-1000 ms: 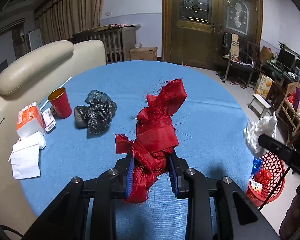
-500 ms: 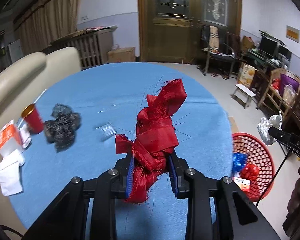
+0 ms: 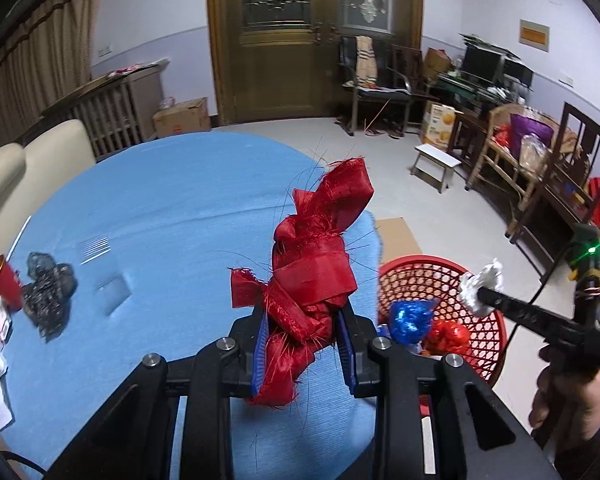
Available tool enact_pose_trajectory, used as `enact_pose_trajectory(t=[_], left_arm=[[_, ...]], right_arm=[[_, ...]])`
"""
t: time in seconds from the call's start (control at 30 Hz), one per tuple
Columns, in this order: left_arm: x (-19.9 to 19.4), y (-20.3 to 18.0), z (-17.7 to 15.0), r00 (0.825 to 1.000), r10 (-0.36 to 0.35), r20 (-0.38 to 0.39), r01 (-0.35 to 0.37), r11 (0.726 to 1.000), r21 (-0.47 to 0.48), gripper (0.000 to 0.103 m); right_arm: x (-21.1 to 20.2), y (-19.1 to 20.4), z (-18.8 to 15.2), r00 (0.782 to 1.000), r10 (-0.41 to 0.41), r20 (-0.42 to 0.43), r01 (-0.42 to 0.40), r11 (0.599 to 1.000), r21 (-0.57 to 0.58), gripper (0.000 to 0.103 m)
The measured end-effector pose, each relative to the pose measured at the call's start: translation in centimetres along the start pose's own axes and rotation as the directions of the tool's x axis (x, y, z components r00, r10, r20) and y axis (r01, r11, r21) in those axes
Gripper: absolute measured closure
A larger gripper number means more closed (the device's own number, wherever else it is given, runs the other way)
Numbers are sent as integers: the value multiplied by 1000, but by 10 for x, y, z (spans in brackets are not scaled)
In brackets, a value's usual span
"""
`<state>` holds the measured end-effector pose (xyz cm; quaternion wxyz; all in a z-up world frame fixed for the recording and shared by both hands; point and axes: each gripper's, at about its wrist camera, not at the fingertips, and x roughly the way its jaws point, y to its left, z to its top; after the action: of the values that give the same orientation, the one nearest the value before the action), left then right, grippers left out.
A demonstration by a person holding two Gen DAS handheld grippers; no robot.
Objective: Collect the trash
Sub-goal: 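Carry the mesh bag and paper to the wastebasket and release both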
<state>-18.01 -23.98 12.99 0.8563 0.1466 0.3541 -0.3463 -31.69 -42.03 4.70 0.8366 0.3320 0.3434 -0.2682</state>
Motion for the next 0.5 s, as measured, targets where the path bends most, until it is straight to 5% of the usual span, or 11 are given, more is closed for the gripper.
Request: enact_pose_trajectory(t=[0.1,0.13,0.17,0.2,0.5], left_arm=[[5,-13,3,1000,-17,-7,17,1000,21,71],[6,-16,3,1000,-23,-11,24,999,26,71],[8,-20,3,999,-32,-17,32,999,35,72],[10,-25,4,999,-38,-21,39,998,45,71],[27,-65,3,992,-102,-78,109,989,103,71]], right_arm=[[5,-14,-5,999,-32,-19,33,999,34,73],[8,-17,-5,999,-27,-32,29,998,48,64],[9,-21,-5,999,-25,-41,27,998,59,50],[7,-26,-5,999,-26,-32,28,997,75,21],[-23,-48,12,998,-7,63,-2,990,144,18]])
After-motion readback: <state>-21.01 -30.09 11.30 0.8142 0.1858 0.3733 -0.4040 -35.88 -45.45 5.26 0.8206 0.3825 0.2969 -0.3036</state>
